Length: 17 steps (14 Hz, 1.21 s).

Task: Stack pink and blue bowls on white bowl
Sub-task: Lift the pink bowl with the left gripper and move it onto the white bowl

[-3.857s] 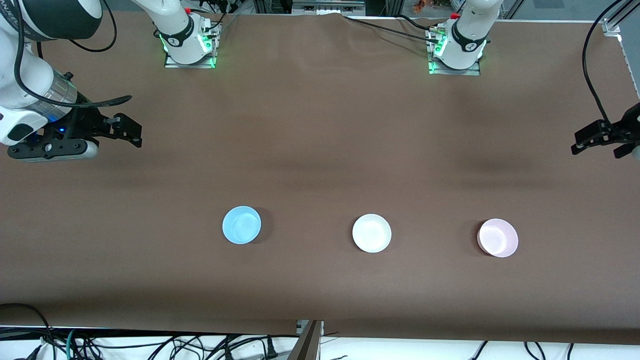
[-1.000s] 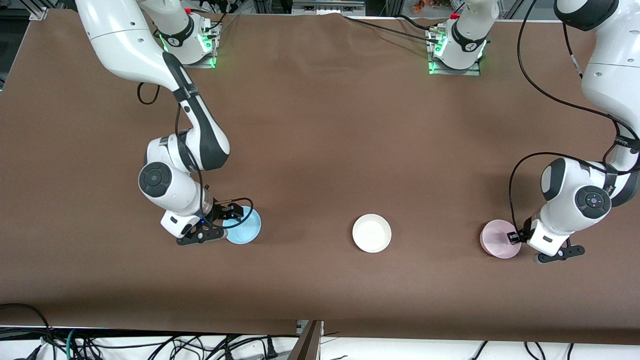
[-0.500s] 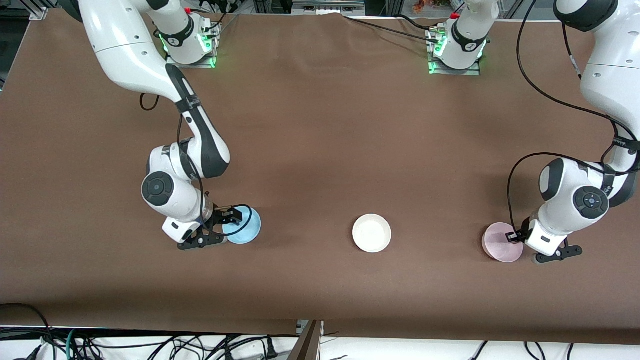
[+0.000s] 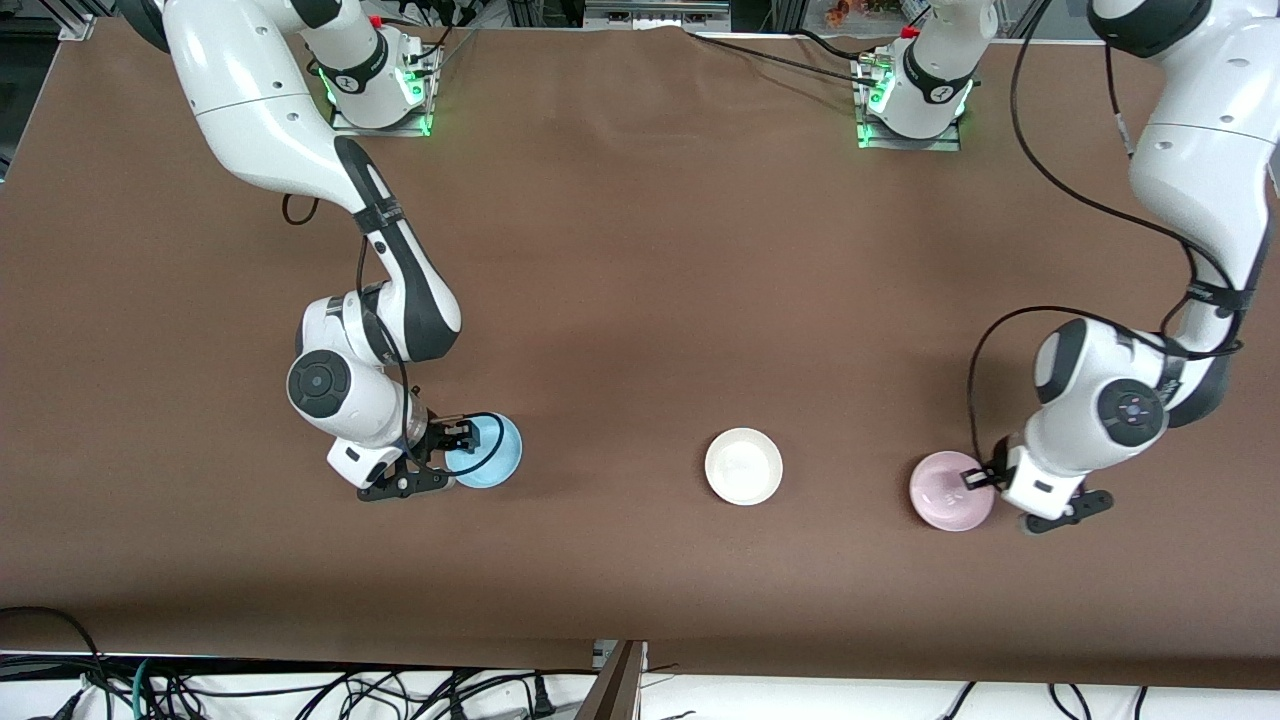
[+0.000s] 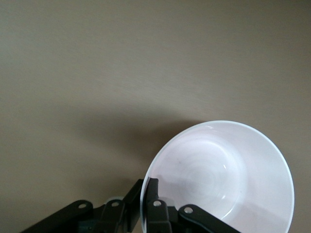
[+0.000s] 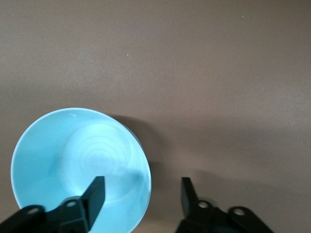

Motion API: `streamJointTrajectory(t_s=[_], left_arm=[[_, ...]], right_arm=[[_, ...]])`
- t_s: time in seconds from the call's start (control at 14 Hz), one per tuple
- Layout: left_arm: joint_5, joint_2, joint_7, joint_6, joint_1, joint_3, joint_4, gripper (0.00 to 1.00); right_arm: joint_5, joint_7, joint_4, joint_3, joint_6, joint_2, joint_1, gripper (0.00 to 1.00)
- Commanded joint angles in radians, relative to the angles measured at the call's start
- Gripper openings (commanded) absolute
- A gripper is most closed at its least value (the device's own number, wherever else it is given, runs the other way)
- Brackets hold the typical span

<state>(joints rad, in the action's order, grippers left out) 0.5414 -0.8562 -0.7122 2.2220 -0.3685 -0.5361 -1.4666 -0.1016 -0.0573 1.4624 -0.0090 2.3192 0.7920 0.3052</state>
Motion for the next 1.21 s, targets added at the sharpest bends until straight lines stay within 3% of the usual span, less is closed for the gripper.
streamJointTrajectory(t_s=[0.0,0.36,0.5,0.86,1.14], left_arm=[[-0.03,-0.003,-0.13,-0.074,0.118,0.018,0.089,0.0],[-0.106,-0.015,-0.251,-0.073,0.219,0.027,0.13,0.0],[-0.107,-0.035,-0.305,-0.071,0.247,0.028,0.156,0.0],[-0.109,-0.041,-0.415,-0.073,0.315,0.024,0.18,0.0],[-0.133,-0.012,-0.415,-0.084,0.312,0.008,0.18,0.0]], right_arm=[[-0.01,0.02,-0.027,0.003,-0.006,0.013,-0.005,0.52],[-0.01,0.02,-0.028,0.004,-0.018,0.013,-0.009,0.11],[-0.01,0.02,-0.033,0.004,-0.03,0.012,-0.008,0.0],[-0.021,0.013,-0.068,0.007,-0.087,0.009,-0.008,0.0],[-0.09,0.008,-0.123,0.006,-0.165,0.007,-0.006,0.0]])
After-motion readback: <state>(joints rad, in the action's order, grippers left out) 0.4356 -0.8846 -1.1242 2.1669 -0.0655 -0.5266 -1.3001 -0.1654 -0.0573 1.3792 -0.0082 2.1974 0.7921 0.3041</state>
